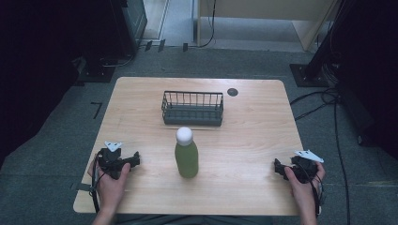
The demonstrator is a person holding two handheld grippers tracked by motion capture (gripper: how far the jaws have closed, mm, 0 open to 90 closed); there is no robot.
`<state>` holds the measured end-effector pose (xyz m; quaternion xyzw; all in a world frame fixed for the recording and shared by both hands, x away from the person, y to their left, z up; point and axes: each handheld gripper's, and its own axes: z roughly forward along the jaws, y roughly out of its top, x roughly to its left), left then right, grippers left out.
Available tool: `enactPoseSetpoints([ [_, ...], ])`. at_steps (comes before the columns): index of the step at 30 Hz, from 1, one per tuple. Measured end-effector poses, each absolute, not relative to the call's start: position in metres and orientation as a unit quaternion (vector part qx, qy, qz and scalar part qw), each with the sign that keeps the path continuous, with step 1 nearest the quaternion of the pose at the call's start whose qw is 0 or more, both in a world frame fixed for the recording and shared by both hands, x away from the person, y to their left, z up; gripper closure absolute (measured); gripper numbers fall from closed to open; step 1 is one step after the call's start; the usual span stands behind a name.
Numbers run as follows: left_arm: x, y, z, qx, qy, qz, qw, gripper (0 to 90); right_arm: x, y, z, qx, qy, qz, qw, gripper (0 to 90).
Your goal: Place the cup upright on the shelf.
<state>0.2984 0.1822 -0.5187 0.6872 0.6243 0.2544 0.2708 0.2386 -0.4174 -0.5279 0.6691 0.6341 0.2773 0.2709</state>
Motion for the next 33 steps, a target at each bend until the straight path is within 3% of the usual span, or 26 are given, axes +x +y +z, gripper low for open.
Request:
enactPoseSetpoints([
  [3, 0.298, 0.182, -0.519, 0.687, 0.624, 0.254, 0.271, 0.0, 0.238, -0.417, -0.528, 0.668, 0.635, 0.278, 0.271, 0.9],
  [9, 0.298, 0.182, -0.519, 0.689, 0.623, 0.254, 0.271, 0.0, 0.235, -0.408, -0.525, 0.661, 0.634, 0.288, 0.280, 12.0],
  [33, 0.298, 0.182, -0.519, 0.687, 0.625, 0.255, 0.270, 0.0, 0.223, -0.336, -0.484, 0.589, 0.675, 0.357, 0.266, 12.6],
])
